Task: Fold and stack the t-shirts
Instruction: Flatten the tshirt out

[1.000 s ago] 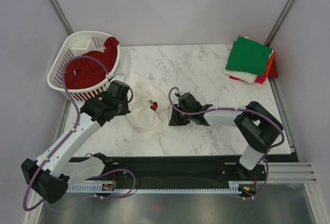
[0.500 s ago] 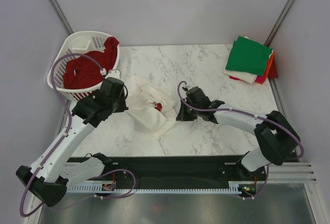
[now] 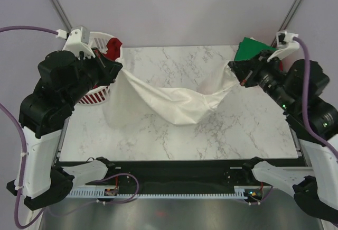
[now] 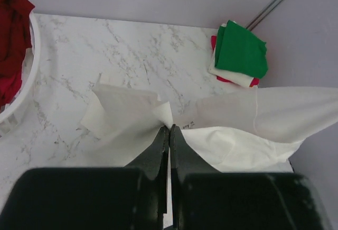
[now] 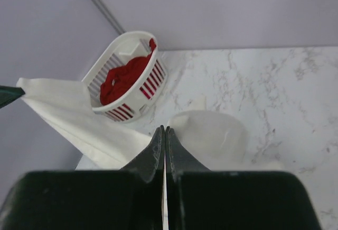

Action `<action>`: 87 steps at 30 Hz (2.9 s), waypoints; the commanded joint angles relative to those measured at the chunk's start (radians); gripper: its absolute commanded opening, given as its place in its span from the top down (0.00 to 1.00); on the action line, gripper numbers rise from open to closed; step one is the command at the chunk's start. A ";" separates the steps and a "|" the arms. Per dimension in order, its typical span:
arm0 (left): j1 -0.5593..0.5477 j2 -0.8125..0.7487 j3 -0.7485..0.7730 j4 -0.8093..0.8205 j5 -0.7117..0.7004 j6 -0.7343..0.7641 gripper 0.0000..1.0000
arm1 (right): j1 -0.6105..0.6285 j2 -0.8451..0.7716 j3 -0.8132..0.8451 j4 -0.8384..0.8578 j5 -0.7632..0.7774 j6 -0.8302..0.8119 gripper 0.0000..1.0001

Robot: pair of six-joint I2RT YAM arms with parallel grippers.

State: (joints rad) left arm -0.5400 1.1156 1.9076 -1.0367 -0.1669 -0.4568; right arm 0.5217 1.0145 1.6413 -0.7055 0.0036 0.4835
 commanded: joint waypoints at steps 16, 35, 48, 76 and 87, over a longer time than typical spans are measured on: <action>0.003 -0.117 0.077 0.065 -0.080 0.090 0.98 | 0.006 0.038 0.520 -0.364 0.785 -0.135 1.00; 0.023 -0.111 0.229 0.242 0.206 0.190 0.98 | 0.056 0.155 0.844 -0.037 0.680 -0.477 1.00; 0.288 0.455 0.162 0.248 0.101 0.052 0.98 | -0.150 0.749 0.818 0.230 0.633 -0.518 1.00; 0.336 0.408 -0.306 0.223 0.078 0.038 0.05 | -0.299 0.610 0.050 0.261 0.203 -0.100 0.02; 0.238 0.470 -0.510 0.346 0.170 0.004 0.12 | -0.250 0.288 -0.706 0.323 -0.200 0.041 0.14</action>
State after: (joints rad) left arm -0.2775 1.5799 1.3911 -0.7776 -0.0151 -0.4175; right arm 0.2279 1.4078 1.0367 -0.3916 -0.0212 0.4503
